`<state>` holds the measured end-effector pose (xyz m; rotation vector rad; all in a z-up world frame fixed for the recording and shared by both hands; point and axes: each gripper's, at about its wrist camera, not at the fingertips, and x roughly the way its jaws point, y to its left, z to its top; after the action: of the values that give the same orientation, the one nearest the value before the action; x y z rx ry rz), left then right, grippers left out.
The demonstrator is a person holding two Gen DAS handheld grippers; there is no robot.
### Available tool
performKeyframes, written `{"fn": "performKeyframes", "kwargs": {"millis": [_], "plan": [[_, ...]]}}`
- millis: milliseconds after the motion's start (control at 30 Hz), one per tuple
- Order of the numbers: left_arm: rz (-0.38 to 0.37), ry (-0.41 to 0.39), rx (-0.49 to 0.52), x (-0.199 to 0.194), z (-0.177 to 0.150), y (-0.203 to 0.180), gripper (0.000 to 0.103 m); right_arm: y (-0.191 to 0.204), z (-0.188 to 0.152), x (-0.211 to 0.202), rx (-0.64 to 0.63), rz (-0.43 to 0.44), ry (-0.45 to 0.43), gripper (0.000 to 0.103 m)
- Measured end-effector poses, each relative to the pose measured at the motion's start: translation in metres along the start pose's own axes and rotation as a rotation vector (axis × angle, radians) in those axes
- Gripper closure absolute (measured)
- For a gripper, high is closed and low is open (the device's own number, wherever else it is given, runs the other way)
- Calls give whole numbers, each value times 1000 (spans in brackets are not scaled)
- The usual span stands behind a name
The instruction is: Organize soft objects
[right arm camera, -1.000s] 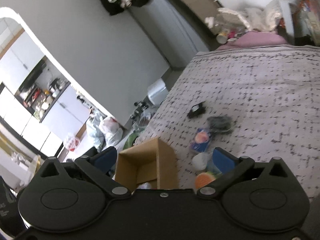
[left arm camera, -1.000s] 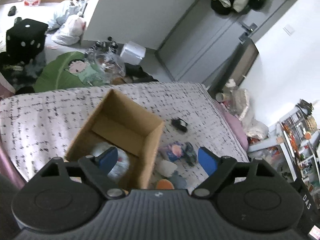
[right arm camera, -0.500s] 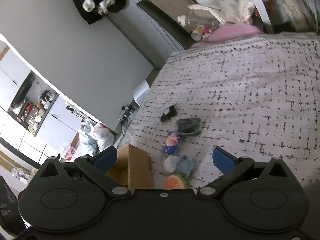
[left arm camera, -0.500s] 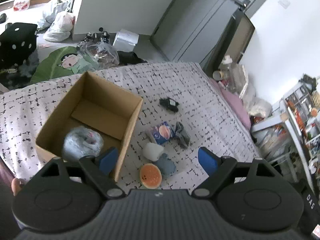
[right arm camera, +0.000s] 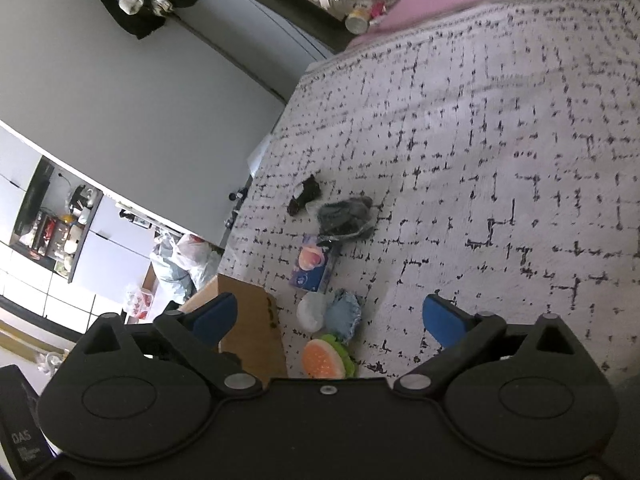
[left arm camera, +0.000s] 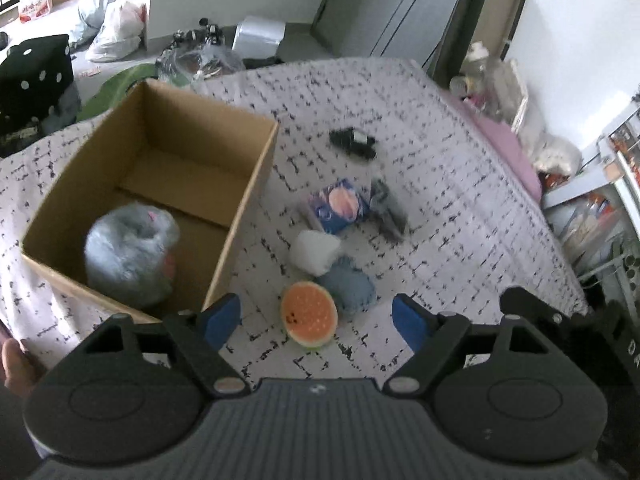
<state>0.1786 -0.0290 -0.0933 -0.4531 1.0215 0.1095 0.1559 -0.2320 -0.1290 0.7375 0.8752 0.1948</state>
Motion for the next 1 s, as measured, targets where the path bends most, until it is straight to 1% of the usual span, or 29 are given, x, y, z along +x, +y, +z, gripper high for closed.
{"fn": "performKeyframes", "kwargs": {"millis": [100,133,167,200,233,300,400,533,600,667,767,800,900,1000], "plan": [[11,16,2,12,-3,-6,21,-9,1,14,47,40,42,17],[11,26,-3,16,-4,-7,22,-12,2,19,62,41,54,19],[10,36,-8,21,-5,-8,23,-13,3,25,71,34,66,23],[13,45,-12,27,-6,-9,24,-15,3,31,81,29,79,28],[22,55,-21,33,-6,-11,26,-17,3,35,88,31,89,30],[28,70,-45,43,-7,-11,32,-21,3,42,110,36,108,34],[46,72,-53,54,-8,-13,35,-26,4,50,134,44,129,34],[83,76,-78,69,-11,-12,37,-31,4,62,157,59,157,36],[87,84,-113,75,-13,-9,39,-34,4,68,176,66,174,46],[90,87,-148,81,-15,-6,39,-37,3,75,196,76,192,50],[112,89,-171,90,-18,-6,40,-40,2,88,227,87,227,58],[110,88,-185,91,-18,-5,46,-41,2,91,234,87,239,60],[108,84,-217,95,-20,-3,59,-41,0,99,233,77,258,61],[110,74,-231,96,-20,-2,64,-42,0,105,229,63,264,61]]}}
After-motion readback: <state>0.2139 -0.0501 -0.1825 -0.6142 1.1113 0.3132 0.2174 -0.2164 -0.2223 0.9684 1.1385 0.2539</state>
